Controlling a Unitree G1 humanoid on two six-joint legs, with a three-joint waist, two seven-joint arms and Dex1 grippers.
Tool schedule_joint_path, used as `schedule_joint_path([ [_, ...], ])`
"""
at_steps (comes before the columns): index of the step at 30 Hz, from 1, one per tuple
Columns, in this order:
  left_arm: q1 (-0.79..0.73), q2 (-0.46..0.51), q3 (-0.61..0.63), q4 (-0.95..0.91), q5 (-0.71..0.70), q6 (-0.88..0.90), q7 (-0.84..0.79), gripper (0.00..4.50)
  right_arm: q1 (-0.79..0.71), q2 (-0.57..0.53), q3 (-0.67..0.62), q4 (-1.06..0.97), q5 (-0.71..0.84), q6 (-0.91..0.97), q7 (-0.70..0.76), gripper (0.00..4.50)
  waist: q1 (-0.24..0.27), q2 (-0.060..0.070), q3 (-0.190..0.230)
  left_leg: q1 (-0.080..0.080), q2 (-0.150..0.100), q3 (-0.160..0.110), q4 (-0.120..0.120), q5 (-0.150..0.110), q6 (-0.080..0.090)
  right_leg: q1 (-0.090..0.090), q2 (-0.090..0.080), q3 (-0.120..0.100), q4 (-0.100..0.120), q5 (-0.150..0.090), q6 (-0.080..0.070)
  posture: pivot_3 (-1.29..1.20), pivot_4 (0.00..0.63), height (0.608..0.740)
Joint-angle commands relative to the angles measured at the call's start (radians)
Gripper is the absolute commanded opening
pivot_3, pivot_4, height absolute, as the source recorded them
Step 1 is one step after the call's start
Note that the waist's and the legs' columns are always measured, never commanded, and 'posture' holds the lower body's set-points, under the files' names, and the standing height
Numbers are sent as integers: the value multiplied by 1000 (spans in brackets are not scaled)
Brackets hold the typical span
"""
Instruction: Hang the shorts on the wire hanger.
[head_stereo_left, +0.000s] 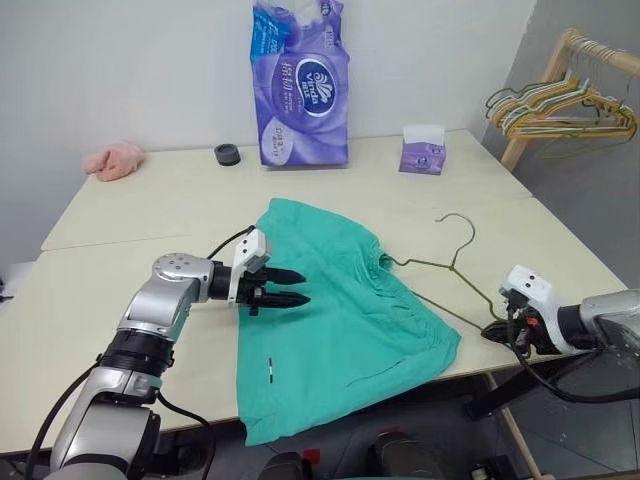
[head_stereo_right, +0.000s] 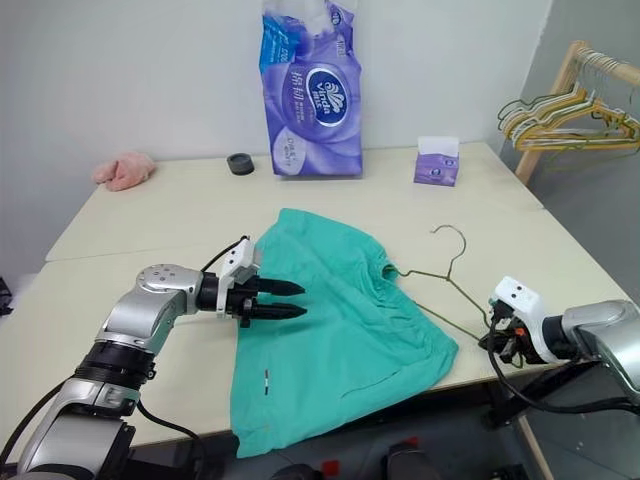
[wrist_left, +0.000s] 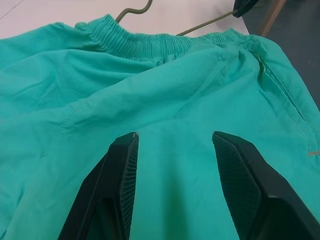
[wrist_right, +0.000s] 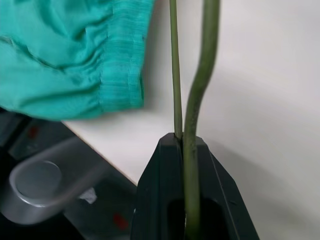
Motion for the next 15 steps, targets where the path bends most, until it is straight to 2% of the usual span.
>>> schedule_joint_path([
  [1,-21,5,25,-19,-2,-16,8,2489,-72,28,-14,-1,63,100,3,0,3,0,0,0,0,0,0,0,0,0,0,0,0,0,0,-155,35,740],
  [9,-62,-33,81,-4,-34,4,71,2489,-183,146,6,76,108,277,-59,0,15,0,0,-4,0,-3,4,0,0,-2,-1,-4,1,0,0,-142,32,740],
  [15,-87,-53,129,-17,-77,66,116,2489,-266,292,-71,142,96,313,-194,0,15,1,0,-6,0,-4,6,0,0,-2,-2,-5,1,2,0,-137,30,740],
])
